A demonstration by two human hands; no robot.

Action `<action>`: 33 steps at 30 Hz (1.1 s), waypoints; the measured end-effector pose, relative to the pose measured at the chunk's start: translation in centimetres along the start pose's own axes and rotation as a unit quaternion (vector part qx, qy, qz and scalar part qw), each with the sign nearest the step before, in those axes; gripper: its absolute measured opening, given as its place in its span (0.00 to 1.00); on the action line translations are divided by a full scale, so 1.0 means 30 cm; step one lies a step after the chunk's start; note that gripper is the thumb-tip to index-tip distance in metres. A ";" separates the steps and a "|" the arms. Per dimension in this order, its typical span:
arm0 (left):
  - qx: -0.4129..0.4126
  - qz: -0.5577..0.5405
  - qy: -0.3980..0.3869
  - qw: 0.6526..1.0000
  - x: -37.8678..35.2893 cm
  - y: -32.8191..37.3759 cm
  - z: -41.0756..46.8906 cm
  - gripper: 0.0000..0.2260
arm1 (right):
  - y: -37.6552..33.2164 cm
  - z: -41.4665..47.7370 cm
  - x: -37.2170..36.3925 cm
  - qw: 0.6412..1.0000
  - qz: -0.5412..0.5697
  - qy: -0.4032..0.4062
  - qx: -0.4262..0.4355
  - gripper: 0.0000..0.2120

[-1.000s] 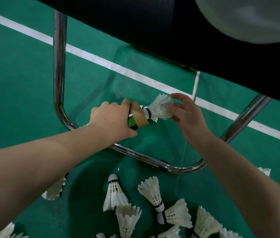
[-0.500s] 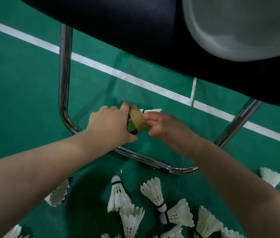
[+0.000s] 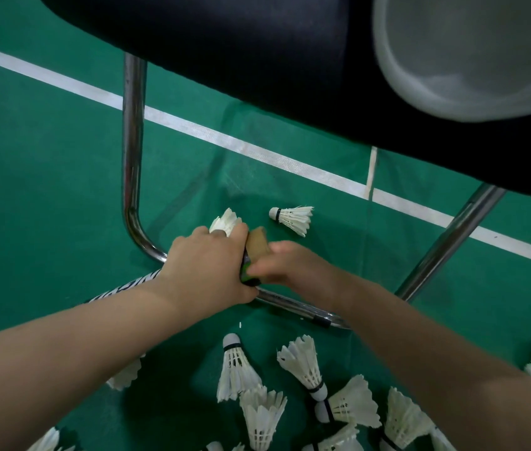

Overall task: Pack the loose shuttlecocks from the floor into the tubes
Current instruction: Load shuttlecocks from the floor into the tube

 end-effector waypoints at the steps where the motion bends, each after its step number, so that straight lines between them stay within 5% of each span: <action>1: 0.004 -0.002 0.000 1.000 -0.003 -0.006 0.004 0.25 | -0.001 0.003 0.030 0.998 0.045 0.036 0.021 0.07; 6: 0.020 0.007 -0.012 1.000 -0.026 -0.036 0.006 0.26 | 0.131 0.020 0.224 0.958 0.230 0.169 -0.037 0.15; 13: 0.048 0.004 -0.038 0.998 -0.061 -0.087 0.001 0.27 | 0.280 0.106 0.331 0.929 0.235 0.252 -0.132 0.07; 18: 0.061 0.000 -0.041 0.997 -0.078 -0.110 -0.012 0.27 | 0.222 0.188 0.266 0.960 0.058 0.245 -0.124 0.07; 24: 0.070 0.003 -0.064 0.995 -0.126 -0.129 -0.053 0.26 | 0.042 0.276 0.216 0.933 -0.191 0.304 -0.017 0.24; 28: 0.079 0.005 -0.061 0.995 -0.137 -0.139 -0.077 0.27 | 0.000 0.372 0.165 0.923 -0.258 0.277 -0.063 0.25; 33: 0.074 0.000 -0.042 0.996 -0.117 -0.144 -0.092 0.26 | -0.023 0.371 0.188 0.928 -0.201 0.305 -0.079 0.10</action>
Point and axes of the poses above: each hand's wrist, its own z-axis towards the middle knuckle, its own x-axis out of the back of the hand, y = z × x, the point moved 9 cm from there along z, towards the middle knuckle, and after that the axes turned 12 degrees about -x, right-handed, at the moved point
